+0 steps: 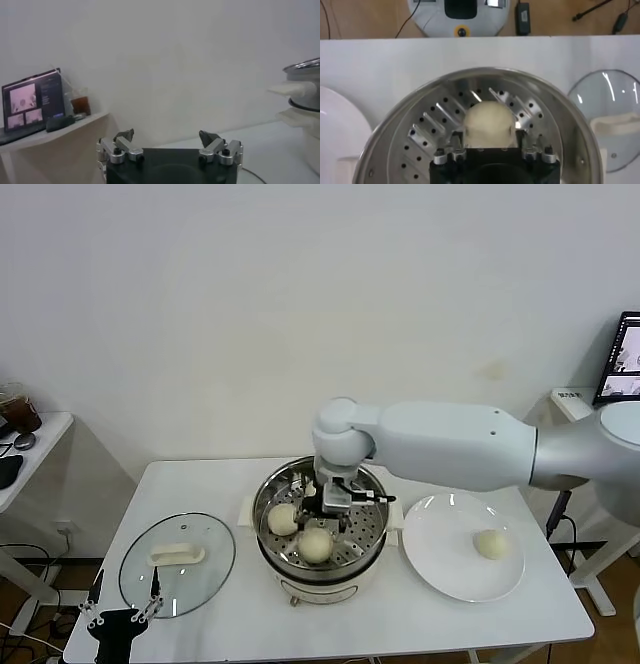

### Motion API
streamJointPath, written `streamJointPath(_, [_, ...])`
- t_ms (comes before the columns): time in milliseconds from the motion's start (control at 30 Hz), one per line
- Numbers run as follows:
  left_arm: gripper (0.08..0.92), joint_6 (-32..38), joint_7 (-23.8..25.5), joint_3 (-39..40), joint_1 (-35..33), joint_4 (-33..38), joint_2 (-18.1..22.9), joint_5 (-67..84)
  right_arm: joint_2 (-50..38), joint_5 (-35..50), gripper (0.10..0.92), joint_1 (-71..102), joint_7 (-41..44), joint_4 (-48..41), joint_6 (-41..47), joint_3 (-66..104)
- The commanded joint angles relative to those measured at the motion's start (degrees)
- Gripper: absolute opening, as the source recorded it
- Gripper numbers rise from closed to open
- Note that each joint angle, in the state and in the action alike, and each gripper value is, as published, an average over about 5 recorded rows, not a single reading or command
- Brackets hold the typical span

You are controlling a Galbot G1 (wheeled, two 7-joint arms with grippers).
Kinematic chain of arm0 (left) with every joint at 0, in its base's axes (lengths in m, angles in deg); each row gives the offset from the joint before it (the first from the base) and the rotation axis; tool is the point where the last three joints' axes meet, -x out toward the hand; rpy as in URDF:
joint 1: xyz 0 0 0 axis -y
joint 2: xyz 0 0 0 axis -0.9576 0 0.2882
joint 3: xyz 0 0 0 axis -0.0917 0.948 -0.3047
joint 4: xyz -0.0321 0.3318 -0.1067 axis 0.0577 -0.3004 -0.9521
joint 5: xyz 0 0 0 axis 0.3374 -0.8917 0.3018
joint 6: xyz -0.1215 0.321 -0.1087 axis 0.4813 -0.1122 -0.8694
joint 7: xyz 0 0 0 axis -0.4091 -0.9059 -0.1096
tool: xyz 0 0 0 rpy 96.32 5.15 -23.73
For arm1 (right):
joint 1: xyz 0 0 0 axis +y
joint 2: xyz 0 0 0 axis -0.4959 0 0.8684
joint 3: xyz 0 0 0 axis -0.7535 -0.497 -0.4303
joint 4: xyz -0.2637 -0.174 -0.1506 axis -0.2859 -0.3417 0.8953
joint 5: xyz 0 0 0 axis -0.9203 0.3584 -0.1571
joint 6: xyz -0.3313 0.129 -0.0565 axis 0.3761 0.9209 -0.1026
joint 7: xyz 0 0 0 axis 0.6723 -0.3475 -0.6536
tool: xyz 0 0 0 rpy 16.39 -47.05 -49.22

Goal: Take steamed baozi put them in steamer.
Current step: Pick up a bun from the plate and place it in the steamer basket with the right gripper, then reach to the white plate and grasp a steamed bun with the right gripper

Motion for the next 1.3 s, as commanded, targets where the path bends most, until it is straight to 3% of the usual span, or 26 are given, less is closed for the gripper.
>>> streamJointPath(33, [0.823, -0.09, 0.06, 0.08, 0.18, 0.19, -0.34, 0.08, -7.27, 2.82, 0.772, -4.01, 0.38, 0.10, 5.10, 4.52])
streamJointPath(233, [0.823, -0.28, 0.18, 0.30, 0.54, 0.35, -1.32, 0.12, -20.32, 8.40, 0.822, -6.45, -1.88, 3.35, 30.30, 4.93])
streamJointPath(467, [0.823, -0.67, 0.52, 0.94, 1.27, 0.07, -2.25, 0.00, -37.27, 5.05, 0.823, -0.45, -2.81, 5.73, 43.31, 8.48])
streamJointPath(767, [0.823, -0.67, 0.62, 1.57, 0.99, -0.25, -2.68, -0.61, -47.41, -2.43, 0.823, 29.54, -1.42, -0.45, 38.11, 29.92])
streamJointPath(1067, [0.823, -0.33, 0.54, 1.22, -0.25, -0.01, -2.05, -1.24, -43.32, -8.53, 0.823, 38.88, -1.13, -9.63, 30.09, 36.89])
streamJointPath(1300, [0.823, -0.32, 0.54, 0.54, -0.87, 0.30, -1.65, -1.34, -38.22, -12.17, 0.823, 43.05, -1.09, -15.55, 28.63, 41.25])
